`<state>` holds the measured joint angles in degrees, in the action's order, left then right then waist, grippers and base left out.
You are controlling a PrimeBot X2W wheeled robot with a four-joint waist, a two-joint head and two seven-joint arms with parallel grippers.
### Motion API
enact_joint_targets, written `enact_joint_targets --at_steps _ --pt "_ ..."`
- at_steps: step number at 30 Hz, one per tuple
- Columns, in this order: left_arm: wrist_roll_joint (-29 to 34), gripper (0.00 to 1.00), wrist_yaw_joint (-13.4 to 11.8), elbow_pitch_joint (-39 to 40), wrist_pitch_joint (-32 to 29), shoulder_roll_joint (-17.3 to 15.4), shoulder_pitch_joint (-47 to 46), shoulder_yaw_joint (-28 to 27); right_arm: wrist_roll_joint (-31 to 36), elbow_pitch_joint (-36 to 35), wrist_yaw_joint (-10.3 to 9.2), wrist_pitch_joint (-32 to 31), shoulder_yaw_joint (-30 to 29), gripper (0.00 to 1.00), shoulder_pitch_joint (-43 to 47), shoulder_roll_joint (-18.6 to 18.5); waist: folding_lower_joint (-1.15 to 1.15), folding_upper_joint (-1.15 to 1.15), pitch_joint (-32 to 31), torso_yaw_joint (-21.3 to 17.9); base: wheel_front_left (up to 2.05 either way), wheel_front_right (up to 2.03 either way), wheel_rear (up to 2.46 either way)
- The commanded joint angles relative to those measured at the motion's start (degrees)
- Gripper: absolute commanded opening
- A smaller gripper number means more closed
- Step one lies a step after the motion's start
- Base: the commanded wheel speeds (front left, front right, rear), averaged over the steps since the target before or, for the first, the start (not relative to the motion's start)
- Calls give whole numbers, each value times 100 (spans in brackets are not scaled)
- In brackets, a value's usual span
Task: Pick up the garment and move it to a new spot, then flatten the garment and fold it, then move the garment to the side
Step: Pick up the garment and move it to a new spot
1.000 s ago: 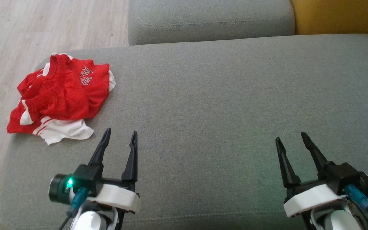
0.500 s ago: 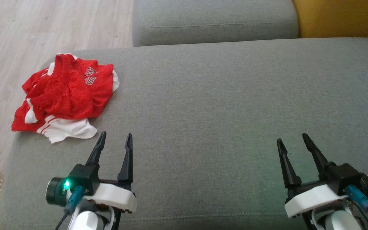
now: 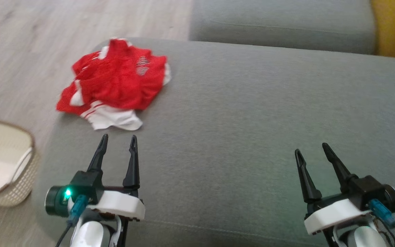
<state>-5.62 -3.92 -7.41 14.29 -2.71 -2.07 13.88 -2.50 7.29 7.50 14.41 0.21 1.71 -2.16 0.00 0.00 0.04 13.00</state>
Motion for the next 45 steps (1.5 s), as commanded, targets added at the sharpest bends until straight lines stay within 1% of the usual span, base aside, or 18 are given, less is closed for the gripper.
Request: enact_joint_targets --at_steps 1,10,13,16,19,21,23,25,28,30,32,34,35,40,43,45 --pt "-42 100 -42 232 71 -17 -254 -212 34 -197 -1 59 154 100 -163 -72 0 0 39 311 0 0 0" --pt "-196 100 -136 386 71 -17 -313 -218 149 -216 -1 59 169 100 -254 -72 0 0 291 1019 0 0 0" --pt "-218 100 -153 424 71 -17 -347 -223 209 -221 -1 59 171 100 -309 -72 0 0 398 1127 0 0 0" --pt "-294 100 -230 533 71 -17 -397 -253 305 -249 -1 59 144 100 -414 -72 0 0 593 1232 0 0 0" --pt "-319 100 -237 572 71 -17 -463 -358 371 -205 -1 59 212 100 -523 -72 0 0 790 1217 0 0 0" --pt "-264 100 -178 587 71 -17 -600 -494 405 -208 -1 59 271 100 -610 -72 0 0 919 1122 0 0 0" --pt "-214 100 -38 624 71 -42 -874 -647 447 -227 -1 59 292 100 -712 -72 0 0 1045 1015 0 0 0" --pt "-211 100 140 630 71 -104 -1245 -811 509 -248 -1 59 306 100 -792 -72 0 0 1190 888 0 0 0" --pt "-265 100 478 472 71 -311 -2079 -1058 638 -330 -1 59 313 100 -884 -72 0 0 1452 719 0 0 0" --pt "-361 100 720 62 71 -512 -2748 -1194 755 -371 -1 59 342 100 -950 -72 0 0 1677 587 0 0 0" --pt "-470 100 873 -484 43 -726 -3460 -1269 867 -402 -1 59 396 100 -1059 -72 0 0 1921 438 0 0 0" --pt "-672 100 1001 -1111 -232 -894 -4170 -1241 947 -441 -1 59 416 100 -1178 -72 0 0 2152 308 0 0 0" --pt "-796 100 1047 -1426 -464 -946 -4500 -1192 976 -466 -1 59 417 100 -1235 -72 0 0 2265 255 0 0 0" --pt "-1445 100 1132 -2772 -1375 -1118 -5880 -944 957 -503 -1 59 521 100 -1454 -72 0 0 2708 10 0 0 0" --pt "-1884 100 1137 -3509 -1961 -1175 -6403 -713 927 -552 -1 59 641 100 -1539 -72 0 0 2911 -132 0 0 0" --pt "-1993 100 1138 -3960 -2349 -1292 -6665 -507 923 -589 -1 59 661 100 -1581 -72 0 0 3042 -214 0 0 0"
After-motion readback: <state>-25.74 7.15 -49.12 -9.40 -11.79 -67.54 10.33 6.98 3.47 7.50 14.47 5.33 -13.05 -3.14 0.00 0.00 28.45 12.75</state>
